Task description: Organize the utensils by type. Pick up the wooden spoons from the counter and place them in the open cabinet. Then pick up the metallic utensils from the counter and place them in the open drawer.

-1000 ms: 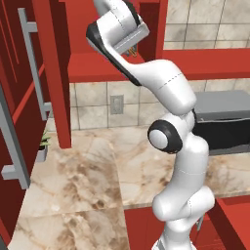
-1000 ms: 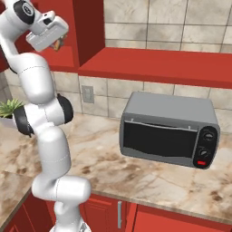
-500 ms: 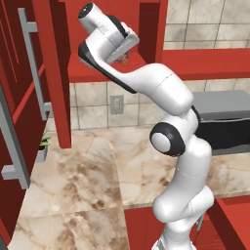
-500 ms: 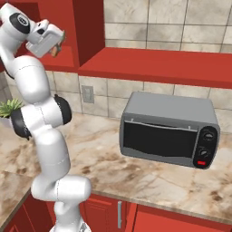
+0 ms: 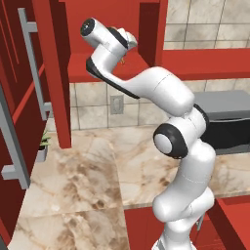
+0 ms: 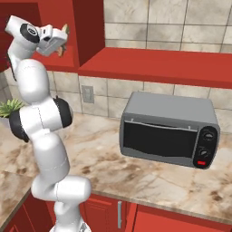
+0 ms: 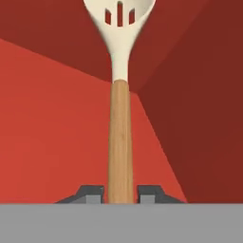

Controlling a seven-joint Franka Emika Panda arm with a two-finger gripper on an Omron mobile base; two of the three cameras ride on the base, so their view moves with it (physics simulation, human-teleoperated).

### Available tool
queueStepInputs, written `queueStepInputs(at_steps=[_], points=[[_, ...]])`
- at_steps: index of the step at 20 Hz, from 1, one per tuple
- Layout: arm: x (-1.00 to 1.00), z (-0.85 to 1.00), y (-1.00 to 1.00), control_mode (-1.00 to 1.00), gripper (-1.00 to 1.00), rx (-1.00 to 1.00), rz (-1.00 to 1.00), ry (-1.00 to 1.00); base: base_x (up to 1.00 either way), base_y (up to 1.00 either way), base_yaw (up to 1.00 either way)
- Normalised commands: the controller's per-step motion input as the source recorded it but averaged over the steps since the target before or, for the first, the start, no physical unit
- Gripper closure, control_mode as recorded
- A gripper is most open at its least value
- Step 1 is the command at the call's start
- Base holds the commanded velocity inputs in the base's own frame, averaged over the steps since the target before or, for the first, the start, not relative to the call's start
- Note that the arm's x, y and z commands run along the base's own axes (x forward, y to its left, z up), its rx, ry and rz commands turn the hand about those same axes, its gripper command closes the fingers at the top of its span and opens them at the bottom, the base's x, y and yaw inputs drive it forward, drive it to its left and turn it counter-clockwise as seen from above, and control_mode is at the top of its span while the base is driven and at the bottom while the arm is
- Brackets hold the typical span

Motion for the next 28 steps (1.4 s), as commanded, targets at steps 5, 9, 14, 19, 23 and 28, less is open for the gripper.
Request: queueStepInputs(at_steps=[5,9,14,19,23,28], points=[[0.16,0.0,0.0,-1.0,-1.0,0.0,0.0,-0.26,0.0,0.0,0.0],[-0.17,0.07,0.0,-1.0,-1.0,0.0,0.0,-0.12,0.0,0.0,0.0],[-0.41,0.4,-0.02,-1.0,-1.0,0.0,0.0,-0.02,0.0,0.0,0.0],[-0.59,0.26,0.0,-1.0,-1.0,0.0,0.0,-0.01,0.0,0.0,0.0],[-0.87,-0.09,0.0,-1.0,-1.0,-0.06,0.0,-0.2,0.0,0.0,0.0],[-0.95,0.06,-0.04,-1.0,-1.0,-0.05,0.0,-0.22,0.0,0.0,0.0]])
